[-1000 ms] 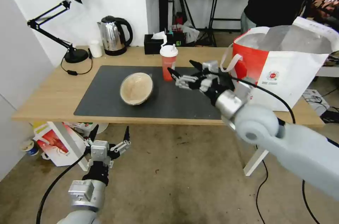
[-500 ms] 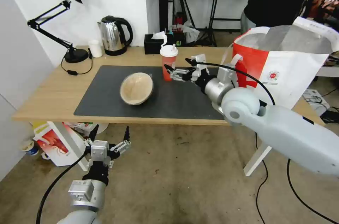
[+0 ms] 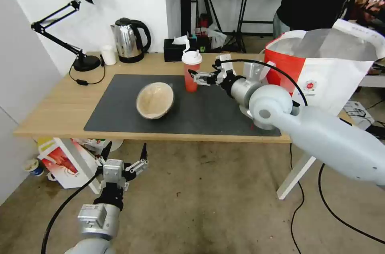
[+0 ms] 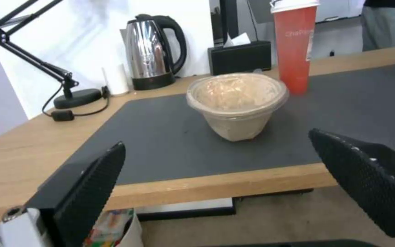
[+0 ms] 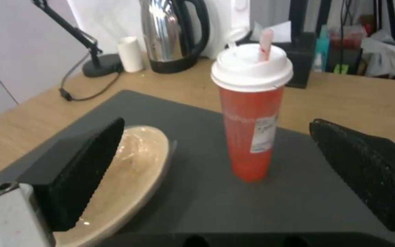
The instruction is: Pick up the trash from the table and place it into the takeout bag.
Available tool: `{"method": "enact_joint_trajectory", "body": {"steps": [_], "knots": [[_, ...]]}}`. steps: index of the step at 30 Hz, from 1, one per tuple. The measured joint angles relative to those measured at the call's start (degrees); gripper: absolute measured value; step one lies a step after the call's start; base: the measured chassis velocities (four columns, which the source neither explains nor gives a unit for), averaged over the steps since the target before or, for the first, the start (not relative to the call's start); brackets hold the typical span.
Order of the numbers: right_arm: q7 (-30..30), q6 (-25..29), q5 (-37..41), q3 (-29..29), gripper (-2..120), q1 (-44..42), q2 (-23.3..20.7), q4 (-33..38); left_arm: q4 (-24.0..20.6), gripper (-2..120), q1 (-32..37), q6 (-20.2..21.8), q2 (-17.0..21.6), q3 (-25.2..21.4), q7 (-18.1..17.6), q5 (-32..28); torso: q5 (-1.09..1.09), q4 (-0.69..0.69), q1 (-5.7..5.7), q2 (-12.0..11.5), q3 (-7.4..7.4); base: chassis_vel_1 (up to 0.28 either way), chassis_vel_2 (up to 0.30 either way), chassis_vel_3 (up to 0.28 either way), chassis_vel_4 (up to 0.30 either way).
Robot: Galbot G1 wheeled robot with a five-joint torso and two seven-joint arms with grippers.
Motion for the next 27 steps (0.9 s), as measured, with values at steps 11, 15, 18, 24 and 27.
{"method": "enact_joint_trajectory", "body": {"steps": [11,15,18,24,27], "knots": [[-1.69,-1.71,-0.47,-1.55,100,3.53,4.15,-7.40,0.00,100,0.00,0.00,0.00,0.00,0.00,0.00,-0.01,0.01,0.00,0.00,0.00,0.000,0.000,0.000,0.000],[-3.86,-1.71,-2.14,-1.87,100,4.35,6.68,-12.30,0.00,100,0.00,0.00,0.00,0.00,0.00,0.00,-0.01,0.00,0.00,0.00,0.00,0.000,0.000,0.000,0.000],[-4.54,-1.71,-3.71,-1.88,100,4.37,8.02,-14.32,0.00,100,0.00,0.00,0.00,0.00,0.00,0.00,-0.01,-0.01,0.00,0.00,0.00,0.000,0.000,0.000,0.000],[-5.38,-1.70,-5.55,-1.83,100,4.30,11.11,-18.75,0.00,100,0.00,0.00,0.00,0.00,0.00,0.00,-0.01,0.00,0.00,0.00,0.00,0.000,0.000,0.000,0.000],[-5.88,-1.70,-5.78,-1.74,100,4.37,12.02,-20.07,0.00,100,0.00,0.00,0.00,0.00,0.00,0.00,0.00,0.00,0.00,0.00,0.00,0.000,0.000,0.000,0.000]]}}
